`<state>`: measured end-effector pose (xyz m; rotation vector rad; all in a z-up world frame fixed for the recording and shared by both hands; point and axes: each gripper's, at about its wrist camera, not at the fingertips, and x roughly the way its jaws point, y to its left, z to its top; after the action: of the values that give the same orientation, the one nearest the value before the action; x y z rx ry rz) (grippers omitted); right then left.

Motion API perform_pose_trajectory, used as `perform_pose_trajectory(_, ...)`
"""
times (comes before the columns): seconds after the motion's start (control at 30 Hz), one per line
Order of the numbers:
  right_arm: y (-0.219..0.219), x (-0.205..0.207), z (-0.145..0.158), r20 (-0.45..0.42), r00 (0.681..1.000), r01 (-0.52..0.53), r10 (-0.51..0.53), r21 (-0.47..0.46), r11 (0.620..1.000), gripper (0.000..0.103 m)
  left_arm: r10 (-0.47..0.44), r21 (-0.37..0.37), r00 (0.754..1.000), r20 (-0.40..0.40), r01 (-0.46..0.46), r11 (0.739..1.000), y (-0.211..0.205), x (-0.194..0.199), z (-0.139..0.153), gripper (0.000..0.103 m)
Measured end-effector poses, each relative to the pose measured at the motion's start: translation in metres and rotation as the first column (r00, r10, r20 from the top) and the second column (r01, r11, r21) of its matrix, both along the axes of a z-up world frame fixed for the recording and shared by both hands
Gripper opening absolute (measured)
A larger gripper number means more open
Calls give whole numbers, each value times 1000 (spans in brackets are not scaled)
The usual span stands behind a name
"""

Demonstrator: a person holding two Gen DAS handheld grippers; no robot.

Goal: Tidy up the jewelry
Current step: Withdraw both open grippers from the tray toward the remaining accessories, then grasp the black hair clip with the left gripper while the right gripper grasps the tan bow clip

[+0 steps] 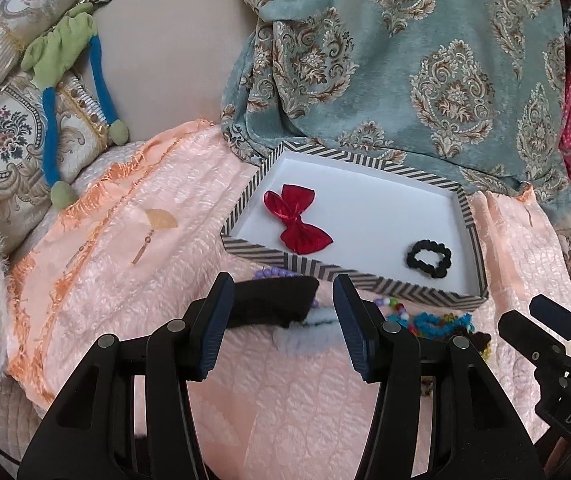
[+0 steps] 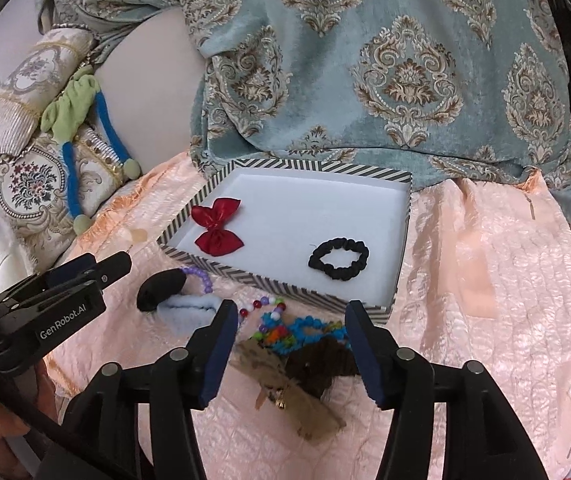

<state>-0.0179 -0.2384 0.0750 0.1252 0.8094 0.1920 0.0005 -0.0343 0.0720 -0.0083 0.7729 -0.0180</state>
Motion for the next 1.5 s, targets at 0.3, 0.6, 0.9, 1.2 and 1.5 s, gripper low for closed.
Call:
perform_pose_trajectory(0.3,-3,-22,3,11,1000,-14,14,1,1000,59,-15,-1,1000,-6,15,1000,-6,-20,-2,51)
perform_pose_trajectory(0.6,-4,-34,1,7,1000,-10,10,-3,1000,59,-19,0,1000,-7,19,1000,-10,-32,-4,51)
perform_pose_trajectory(0.9,-7,-37,1,5,1000,7,-7,-7,1000,61,-23,-19,1000,-20,22,1000,-7,-36,-6,51)
perform_pose_trajectory(1.2,-24,-42,-16,-32,999,7,-7,2,1000,63,-35,-92,995,-98,26,995,26,-36,-25,51)
perform_pose_trajectory(1.5,-41,-50,-53,-97,993,-70,73,27,997,62,19,-174,980,-198,-54,983,67,-28,-56,51)
